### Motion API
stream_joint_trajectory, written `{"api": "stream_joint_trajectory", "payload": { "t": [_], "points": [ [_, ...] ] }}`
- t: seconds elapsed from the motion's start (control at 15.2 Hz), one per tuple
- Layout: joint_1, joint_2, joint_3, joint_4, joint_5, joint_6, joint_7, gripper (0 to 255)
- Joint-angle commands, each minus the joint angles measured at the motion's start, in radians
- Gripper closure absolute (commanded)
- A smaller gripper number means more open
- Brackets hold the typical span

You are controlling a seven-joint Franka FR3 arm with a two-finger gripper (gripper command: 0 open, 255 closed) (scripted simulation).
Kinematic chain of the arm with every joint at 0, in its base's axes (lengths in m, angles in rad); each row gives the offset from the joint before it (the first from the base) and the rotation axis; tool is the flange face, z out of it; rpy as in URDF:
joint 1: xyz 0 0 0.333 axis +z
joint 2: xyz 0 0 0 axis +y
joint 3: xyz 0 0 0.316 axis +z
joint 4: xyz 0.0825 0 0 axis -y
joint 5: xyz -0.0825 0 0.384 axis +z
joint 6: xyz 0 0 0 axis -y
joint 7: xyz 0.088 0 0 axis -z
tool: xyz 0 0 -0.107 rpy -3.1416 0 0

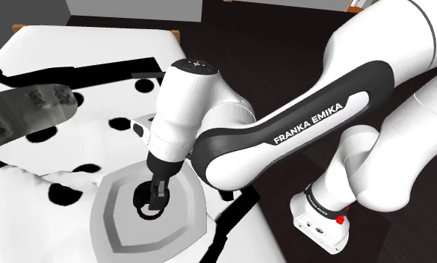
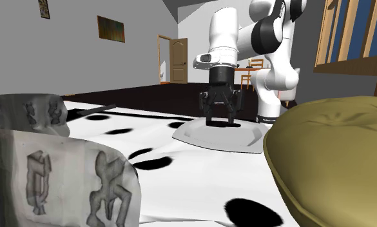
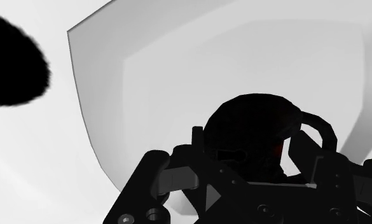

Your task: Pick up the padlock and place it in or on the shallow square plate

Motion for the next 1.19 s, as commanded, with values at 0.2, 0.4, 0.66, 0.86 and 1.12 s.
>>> {"api": "stream_joint_trajectory", "payload": {
  "t": [0.2,0.4,0.66,0.86,1.12],
  "points": [
    [0.000,0.000,0.000,0.000,0.000,0.000,0.000,0],
    [0.000,0.000,0.000,0.000,0.000,0.000,0.000,0],
    [-0.008,-0.109,-0.021,0.020,0.025,-0.130,-0.019,0],
    [-0.008,-0.109,-0.021,0.020,0.025,-0.130,-0.019,0],
    [-0.008,-0.109,-0.021,0.020,0.025,-0.130,-0.019,0]
  ]
}}
